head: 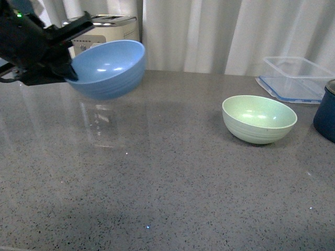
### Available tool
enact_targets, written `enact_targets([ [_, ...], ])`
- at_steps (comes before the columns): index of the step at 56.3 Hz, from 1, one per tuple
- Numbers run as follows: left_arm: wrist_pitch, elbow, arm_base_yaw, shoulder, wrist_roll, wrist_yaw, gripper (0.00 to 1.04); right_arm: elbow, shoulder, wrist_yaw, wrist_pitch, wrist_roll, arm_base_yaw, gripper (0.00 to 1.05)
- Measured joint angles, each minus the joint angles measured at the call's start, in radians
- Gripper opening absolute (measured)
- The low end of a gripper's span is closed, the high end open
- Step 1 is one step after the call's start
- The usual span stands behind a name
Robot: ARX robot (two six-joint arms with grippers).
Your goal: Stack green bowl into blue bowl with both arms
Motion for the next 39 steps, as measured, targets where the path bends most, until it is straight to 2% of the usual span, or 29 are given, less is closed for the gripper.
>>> enact_targets([
  [14,-0.015,0.060,-0.105,0.087,0.000,-0.031,0.04,0.000,0.000,0.000,0.000,0.000,0.000,0.95],
  [39,-0.065,0.183,-0.163,0.248,0.012,-0.063,0.04,0.000,0.000,0.000,0.000,0.000,0.000,0.95],
])
